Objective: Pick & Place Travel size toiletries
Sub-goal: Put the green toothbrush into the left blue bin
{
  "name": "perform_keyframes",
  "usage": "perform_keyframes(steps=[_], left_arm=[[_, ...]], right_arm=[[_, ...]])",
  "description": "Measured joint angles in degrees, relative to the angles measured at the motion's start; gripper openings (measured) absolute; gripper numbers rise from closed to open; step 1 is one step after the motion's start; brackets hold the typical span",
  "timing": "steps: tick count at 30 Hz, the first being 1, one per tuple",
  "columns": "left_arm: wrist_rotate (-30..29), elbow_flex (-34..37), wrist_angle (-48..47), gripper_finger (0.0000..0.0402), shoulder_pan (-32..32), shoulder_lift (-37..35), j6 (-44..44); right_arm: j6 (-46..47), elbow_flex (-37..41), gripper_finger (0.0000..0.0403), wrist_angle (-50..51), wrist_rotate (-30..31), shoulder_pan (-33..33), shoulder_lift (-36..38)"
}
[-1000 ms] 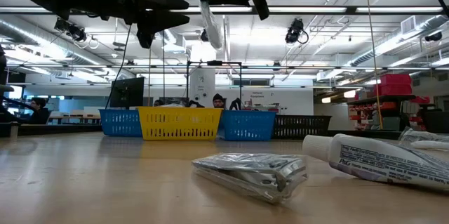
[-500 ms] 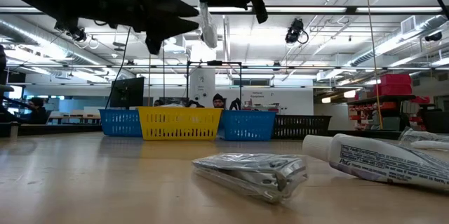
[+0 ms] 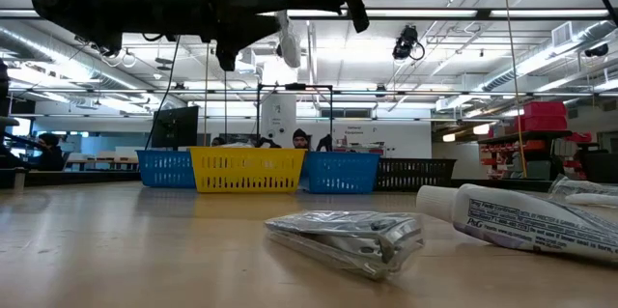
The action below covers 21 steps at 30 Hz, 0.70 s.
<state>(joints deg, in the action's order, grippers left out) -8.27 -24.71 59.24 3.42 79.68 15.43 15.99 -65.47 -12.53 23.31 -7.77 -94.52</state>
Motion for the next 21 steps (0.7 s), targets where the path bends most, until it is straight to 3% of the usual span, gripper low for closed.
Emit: perform_keyframes(steps=[4,13,21], left_arm=[[0.0,0.0,-0.1,0.0129,0.0,0.0,-0.5],[-0.3,0.0,-0.2,0.0028,0.0,0.0,-1.3],[-1.4,0.0,-1.5,0.0038,0.0,0.0,-2.1]], right_arm=[[0.0,0.0,0.0025,0.0,0.0,0.0,0.0],[-0.5,0.0,0.0027,0.1,0.0,-0.1,0.1],[-4.6,0.0,0.0073,2.0,0.0,-0.2,0.1]])
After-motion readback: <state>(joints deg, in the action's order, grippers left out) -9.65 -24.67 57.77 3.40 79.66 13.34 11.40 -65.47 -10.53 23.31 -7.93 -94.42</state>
